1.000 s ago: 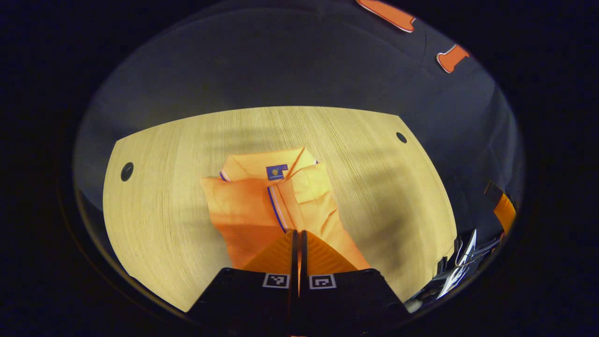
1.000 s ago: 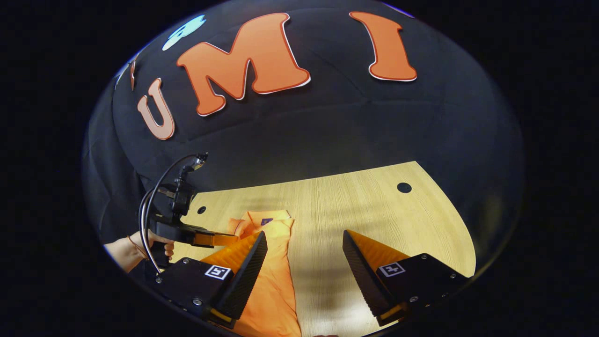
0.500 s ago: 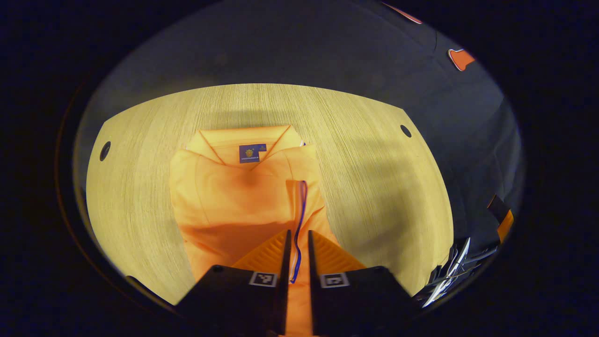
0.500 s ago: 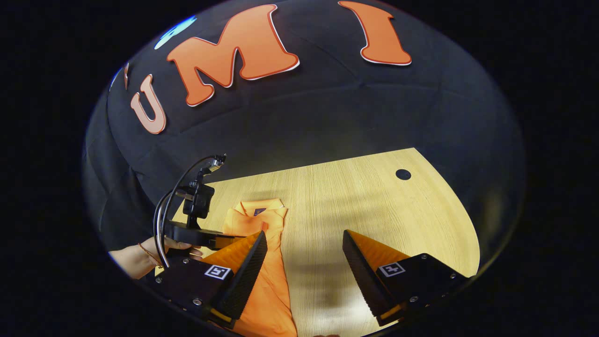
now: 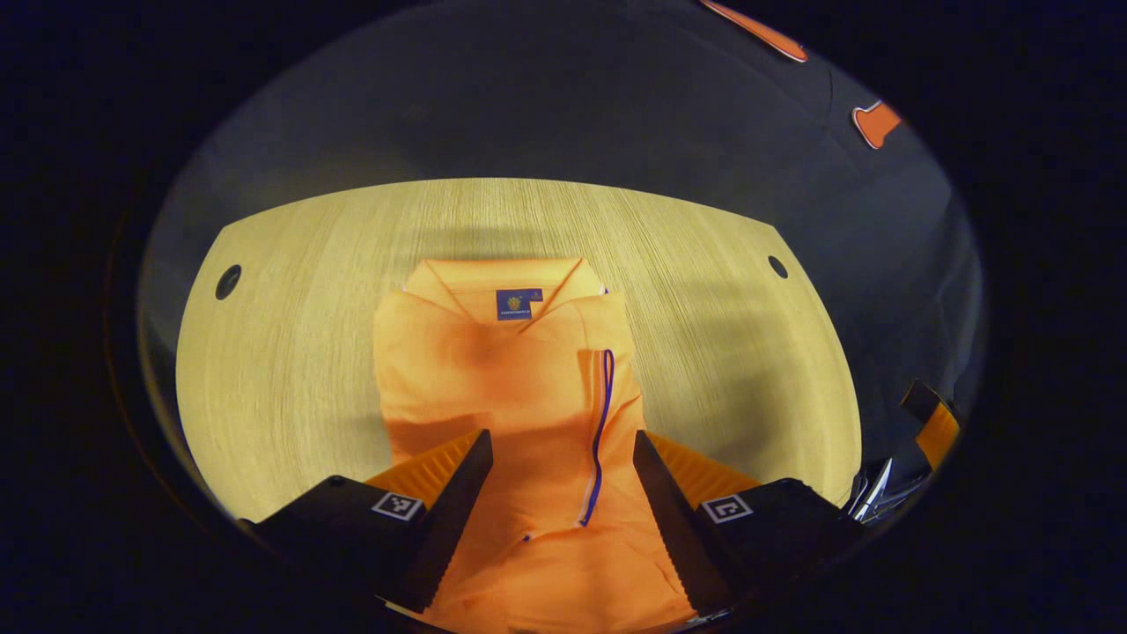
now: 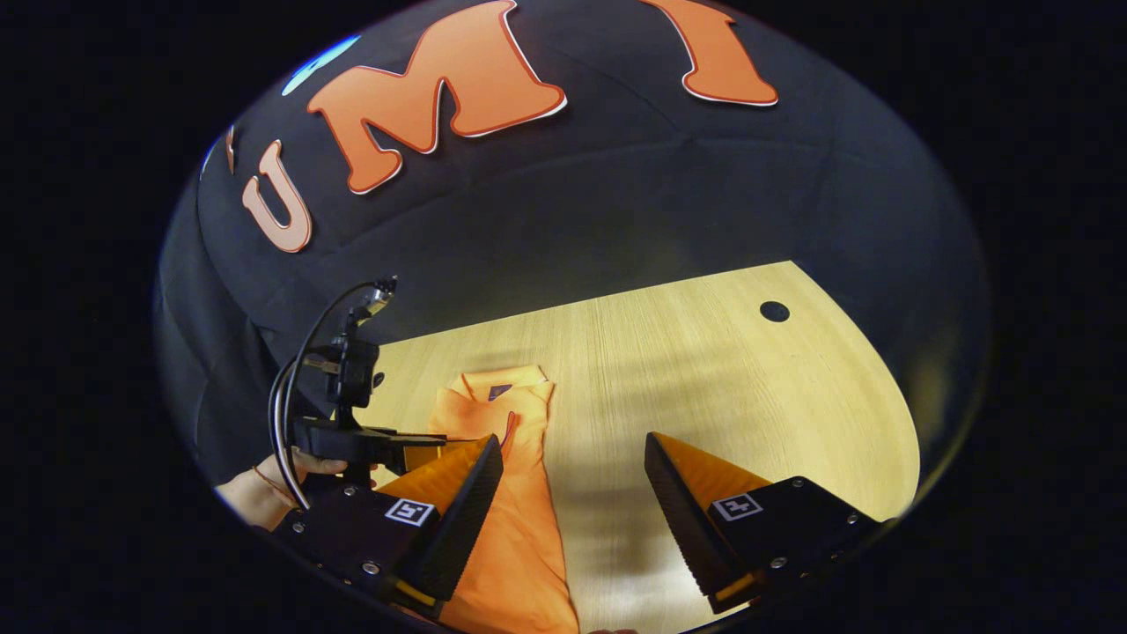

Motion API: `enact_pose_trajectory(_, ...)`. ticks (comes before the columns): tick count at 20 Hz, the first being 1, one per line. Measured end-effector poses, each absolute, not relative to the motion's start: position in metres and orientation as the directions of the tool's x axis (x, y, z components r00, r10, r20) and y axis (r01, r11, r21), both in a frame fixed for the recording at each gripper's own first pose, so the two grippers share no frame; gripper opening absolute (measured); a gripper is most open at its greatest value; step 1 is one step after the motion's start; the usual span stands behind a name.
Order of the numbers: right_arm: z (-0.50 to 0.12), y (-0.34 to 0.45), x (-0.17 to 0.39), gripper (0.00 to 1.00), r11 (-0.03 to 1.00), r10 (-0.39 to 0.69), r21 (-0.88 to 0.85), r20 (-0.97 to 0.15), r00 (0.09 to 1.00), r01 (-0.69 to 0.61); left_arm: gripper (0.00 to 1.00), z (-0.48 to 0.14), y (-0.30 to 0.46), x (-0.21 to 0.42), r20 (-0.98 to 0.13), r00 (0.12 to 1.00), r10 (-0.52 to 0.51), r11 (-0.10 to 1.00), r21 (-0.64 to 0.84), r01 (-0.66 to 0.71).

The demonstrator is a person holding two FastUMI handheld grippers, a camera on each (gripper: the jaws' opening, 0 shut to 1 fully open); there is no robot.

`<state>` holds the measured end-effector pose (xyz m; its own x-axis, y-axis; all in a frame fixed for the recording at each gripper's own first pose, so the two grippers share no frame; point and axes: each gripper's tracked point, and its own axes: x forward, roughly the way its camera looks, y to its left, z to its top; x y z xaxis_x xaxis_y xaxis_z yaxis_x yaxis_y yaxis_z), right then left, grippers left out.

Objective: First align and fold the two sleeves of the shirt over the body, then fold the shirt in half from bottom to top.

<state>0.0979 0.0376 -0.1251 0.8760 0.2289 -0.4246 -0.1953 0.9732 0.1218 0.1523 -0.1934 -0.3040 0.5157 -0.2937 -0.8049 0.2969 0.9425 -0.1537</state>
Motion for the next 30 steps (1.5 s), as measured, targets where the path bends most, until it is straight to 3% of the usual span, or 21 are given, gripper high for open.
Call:
enact_pose_trajectory(6,-0.137,0.069,0.085,0.99,0.967,0.250,0.076,-0.463,0.851,-0.243,0.99,-0.250,-0.152,0.109,-0.745,0.611,-0.267,0.946,-0.084,0.312)
enact_pose_trajectory(10,-0.165,0.086,0.061,0.99,0.964,0.234,0.022,-0.542,0.807,-0.265,0.99,-0.236,-0.115,0.065,-0.734,0.641,-0.225,0.965,-0.075,0.253)
enact_pose_trajectory(15,-0.224,0.109,0.008,0.99,0.952,0.204,-0.030,-0.677,0.707,-0.304,0.99,-0.264,-0.075,0.002,-0.778,0.604,-0.173,0.975,-0.047,0.218)
enact_pose_trajectory(21,-0.297,0.101,-0.072,1.00,0.943,0.122,-0.076,-0.828,0.548,-0.325,0.99,-0.334,-0.044,-0.089,-0.882,0.455,-0.125,0.988,-0.067,0.142)
enact_pose_trajectory(26,-0.331,0.076,-0.115,0.99,0.954,0.039,-0.106,-0.883,0.467,-0.280,0.99,-0.382,-0.022,-0.161,-0.946,0.316,-0.068,0.992,-0.032,0.119)
enact_pose_trajectory(30,-0.350,0.067,-0.136,0.99,0.957,0.000,-0.123,-0.906,0.423,-0.264,0.99,-0.402,-0.012,-0.184,-0.965,0.261,-0.030,0.996,-0.007,0.086)
